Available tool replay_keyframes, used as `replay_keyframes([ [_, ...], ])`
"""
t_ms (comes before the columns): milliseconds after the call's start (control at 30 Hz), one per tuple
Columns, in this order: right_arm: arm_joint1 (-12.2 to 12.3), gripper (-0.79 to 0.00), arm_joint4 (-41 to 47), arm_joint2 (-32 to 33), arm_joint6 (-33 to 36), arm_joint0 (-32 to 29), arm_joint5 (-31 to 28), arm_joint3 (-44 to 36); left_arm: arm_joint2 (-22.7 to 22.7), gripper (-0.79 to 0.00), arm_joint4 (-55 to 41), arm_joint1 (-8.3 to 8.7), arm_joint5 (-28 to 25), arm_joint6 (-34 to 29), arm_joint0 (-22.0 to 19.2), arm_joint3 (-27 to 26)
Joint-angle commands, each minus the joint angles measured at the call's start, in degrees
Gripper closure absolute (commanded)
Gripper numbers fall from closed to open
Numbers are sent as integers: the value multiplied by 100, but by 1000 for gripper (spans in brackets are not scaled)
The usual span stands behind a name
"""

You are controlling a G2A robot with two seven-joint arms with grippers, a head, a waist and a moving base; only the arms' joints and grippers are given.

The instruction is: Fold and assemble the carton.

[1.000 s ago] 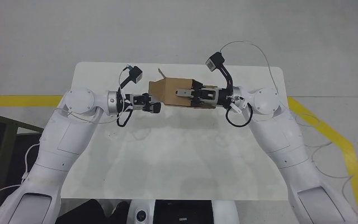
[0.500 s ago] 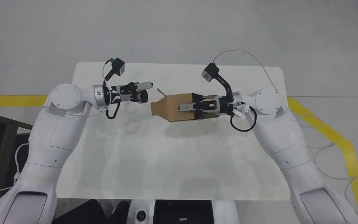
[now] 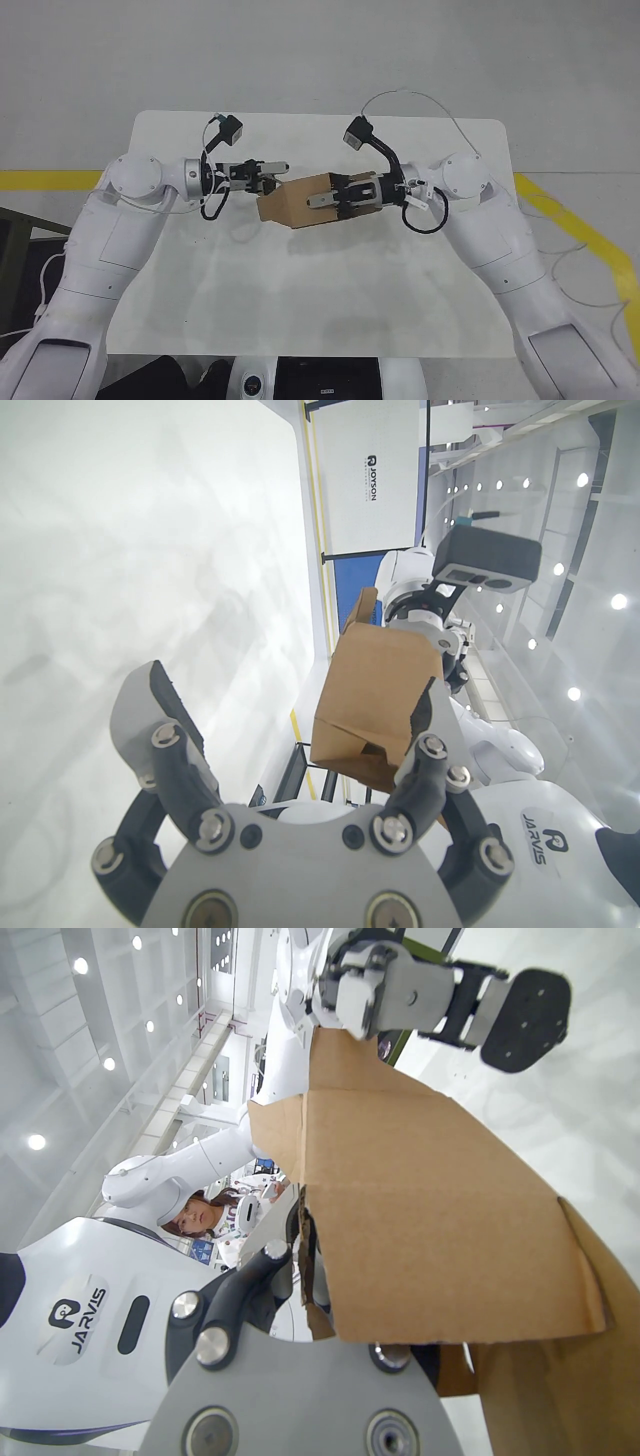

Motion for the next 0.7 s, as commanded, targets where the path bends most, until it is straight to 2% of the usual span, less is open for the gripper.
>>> replay_keyframes([
  [0,15,0,-12,79,-137,-30,-22,47,5,-785,-15,-1,-6,-21,-4,-9],
  [333,97,0,-95,371,-470,-245,-16,-102,49,-785,-28,1,-29,-133,33,-140],
  [667,82,0,-49,281,-431,-241,-4,-205,176,-785,-15,-23,-29,-163,26,-203],
])
